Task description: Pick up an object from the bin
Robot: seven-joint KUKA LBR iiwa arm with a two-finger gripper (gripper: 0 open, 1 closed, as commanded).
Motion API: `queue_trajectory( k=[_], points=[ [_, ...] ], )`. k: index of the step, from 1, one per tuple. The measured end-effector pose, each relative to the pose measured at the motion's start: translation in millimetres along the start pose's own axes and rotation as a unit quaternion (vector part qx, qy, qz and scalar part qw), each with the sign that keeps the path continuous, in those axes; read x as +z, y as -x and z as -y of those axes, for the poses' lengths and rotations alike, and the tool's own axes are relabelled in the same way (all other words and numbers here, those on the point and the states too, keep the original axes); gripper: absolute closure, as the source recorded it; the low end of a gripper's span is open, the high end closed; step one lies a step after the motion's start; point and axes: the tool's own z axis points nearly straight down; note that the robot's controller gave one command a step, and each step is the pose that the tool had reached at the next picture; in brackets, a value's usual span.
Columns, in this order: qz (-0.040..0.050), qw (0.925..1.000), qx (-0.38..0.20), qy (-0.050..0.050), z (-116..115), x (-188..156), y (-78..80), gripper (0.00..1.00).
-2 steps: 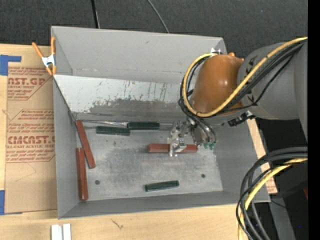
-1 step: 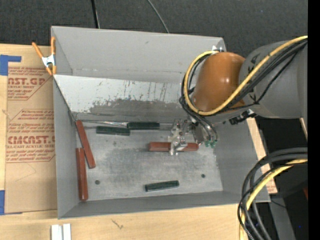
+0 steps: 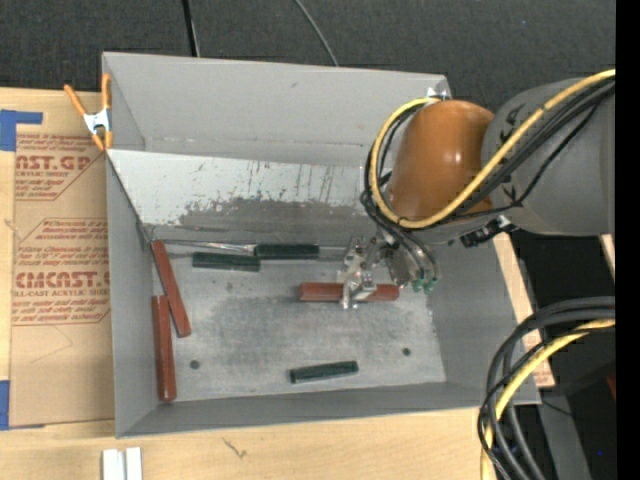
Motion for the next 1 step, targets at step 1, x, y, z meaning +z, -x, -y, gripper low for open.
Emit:
queue_trajectory(
  k=[1],
  points=[
    [0.0003,1.0,0.0,0.0,0.0,-7.2,0.3,1.0]
  ],
)
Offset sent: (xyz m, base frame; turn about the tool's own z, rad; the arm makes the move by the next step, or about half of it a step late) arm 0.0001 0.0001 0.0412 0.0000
